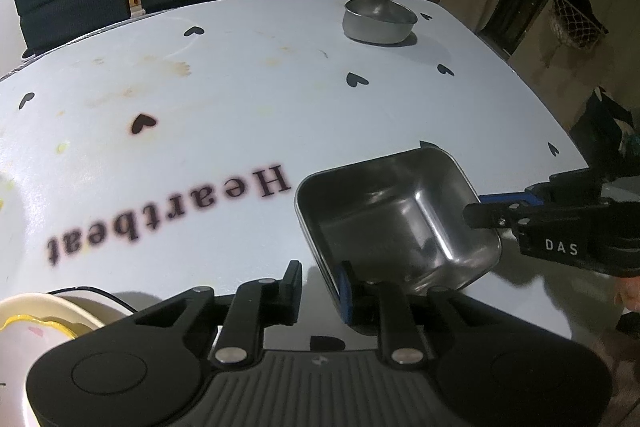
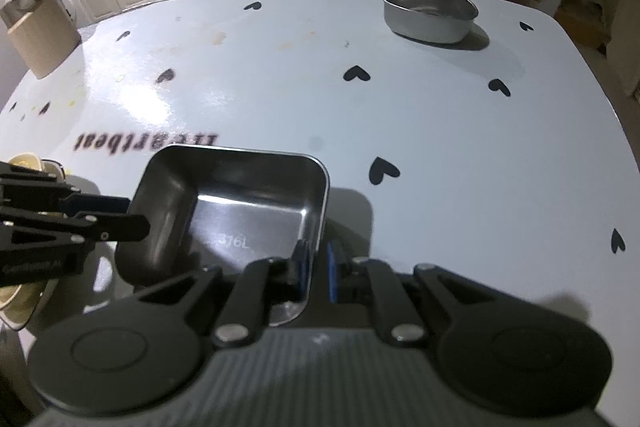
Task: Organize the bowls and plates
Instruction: 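Lower the second steel tray onto the first tray with both grippers, then open both grippers and lift them off the tray rim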
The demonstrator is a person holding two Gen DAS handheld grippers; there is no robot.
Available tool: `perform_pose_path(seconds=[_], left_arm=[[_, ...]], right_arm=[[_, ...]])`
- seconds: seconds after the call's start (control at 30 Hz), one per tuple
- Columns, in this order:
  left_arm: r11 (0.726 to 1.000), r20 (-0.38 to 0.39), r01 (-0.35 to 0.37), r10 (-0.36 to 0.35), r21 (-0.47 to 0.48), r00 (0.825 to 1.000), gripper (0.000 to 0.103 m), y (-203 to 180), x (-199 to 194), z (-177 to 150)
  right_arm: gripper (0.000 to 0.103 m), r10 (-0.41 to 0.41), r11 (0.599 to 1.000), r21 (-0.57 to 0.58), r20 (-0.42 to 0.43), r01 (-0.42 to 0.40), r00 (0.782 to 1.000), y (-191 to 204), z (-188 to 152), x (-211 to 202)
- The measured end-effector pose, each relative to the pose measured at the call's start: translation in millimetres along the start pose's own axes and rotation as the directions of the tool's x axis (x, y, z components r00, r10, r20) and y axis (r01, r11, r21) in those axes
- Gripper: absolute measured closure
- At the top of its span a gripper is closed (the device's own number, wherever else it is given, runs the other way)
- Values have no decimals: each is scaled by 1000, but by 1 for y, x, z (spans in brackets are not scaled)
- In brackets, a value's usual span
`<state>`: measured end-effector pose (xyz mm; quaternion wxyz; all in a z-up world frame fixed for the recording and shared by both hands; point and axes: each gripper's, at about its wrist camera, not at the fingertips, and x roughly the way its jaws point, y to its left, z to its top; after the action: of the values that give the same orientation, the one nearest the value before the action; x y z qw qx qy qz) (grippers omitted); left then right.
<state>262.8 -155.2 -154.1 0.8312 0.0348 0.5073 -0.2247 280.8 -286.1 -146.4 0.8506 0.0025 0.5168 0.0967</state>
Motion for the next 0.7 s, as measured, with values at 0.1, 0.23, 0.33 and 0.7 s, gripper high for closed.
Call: perform_pose_path(seconds=[0.1,0.23,0.33,0.7], left_arm=[[1000,5,-4,4,-11,1000,76,2,-2,1],[1000,13,1,-1,-28,1000,65,4,-6,1],[999,25,7,-6,-35,1000,52,5,-11,1],[997,107,-9,17,-80,994,2,7,-28,6]], right_arm=[[89,10,1000,-3,12,-10,1000,0,-1,-4],[73,28,1000,-7,29,-28,999,-1,-3,-10],[59,35,999,-13,47,-34,998,-2,-4,-15],[19,-28,998,62,171,18,985,-22,-2,-45]])
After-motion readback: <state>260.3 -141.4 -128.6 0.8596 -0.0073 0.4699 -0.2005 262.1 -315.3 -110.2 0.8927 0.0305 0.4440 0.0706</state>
